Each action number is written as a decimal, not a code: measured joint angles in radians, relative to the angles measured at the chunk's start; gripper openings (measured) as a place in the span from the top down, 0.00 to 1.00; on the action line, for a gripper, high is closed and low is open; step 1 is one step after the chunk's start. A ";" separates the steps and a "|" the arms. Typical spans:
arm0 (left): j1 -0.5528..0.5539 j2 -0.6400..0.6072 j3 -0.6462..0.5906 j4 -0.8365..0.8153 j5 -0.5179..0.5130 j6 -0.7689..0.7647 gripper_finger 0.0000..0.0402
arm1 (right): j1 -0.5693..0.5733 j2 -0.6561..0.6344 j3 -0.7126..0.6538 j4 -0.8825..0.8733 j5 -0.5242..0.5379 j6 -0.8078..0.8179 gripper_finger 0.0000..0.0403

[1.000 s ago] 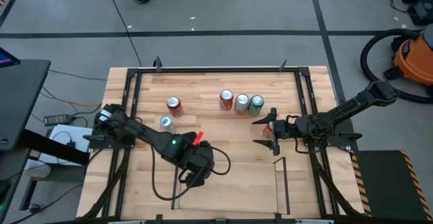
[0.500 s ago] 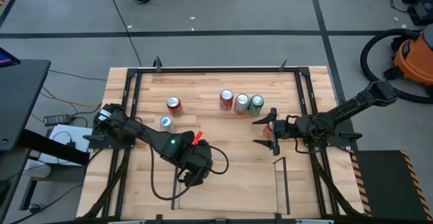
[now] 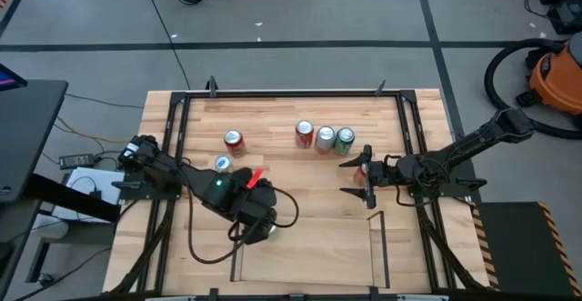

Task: Place canned beverage on shelf
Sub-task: Put the blue soda can on the shelf

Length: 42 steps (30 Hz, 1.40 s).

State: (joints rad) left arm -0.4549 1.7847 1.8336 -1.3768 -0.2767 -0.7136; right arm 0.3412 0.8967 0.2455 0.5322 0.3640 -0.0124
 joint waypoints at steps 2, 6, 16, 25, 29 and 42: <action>0.001 0.000 0.000 -0.024 -0.005 0.000 0.09 | 0.000 0.000 0.000 0.011 0.000 -0.007 0.14; 0.004 -0.002 0.000 -0.039 -0.014 0.004 0.09 | 0.000 0.000 0.000 0.011 -0.007 -0.007 0.14; -0.013 -0.028 0.000 -0.140 -0.122 0.010 0.09 | 0.004 0.000 0.000 0.013 -0.018 -0.007 0.14; 0.001 -0.076 0.000 -0.149 -0.193 0.003 0.13 | 0.004 0.000 0.000 0.013 -0.019 -0.007 0.14; 0.000 -0.076 0.000 -0.149 -0.217 0.026 0.14 | 0.004 0.000 0.000 0.012 -0.019 -0.008 0.14; -0.008 -0.076 -0.010 -0.142 -0.294 0.050 0.14 | 0.004 0.000 0.000 0.012 -0.025 -0.007 0.14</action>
State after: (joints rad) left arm -0.4631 1.7088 1.8240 -1.5191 -0.5705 -0.6636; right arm 0.3450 0.8967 0.2459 0.5437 0.3386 -0.0196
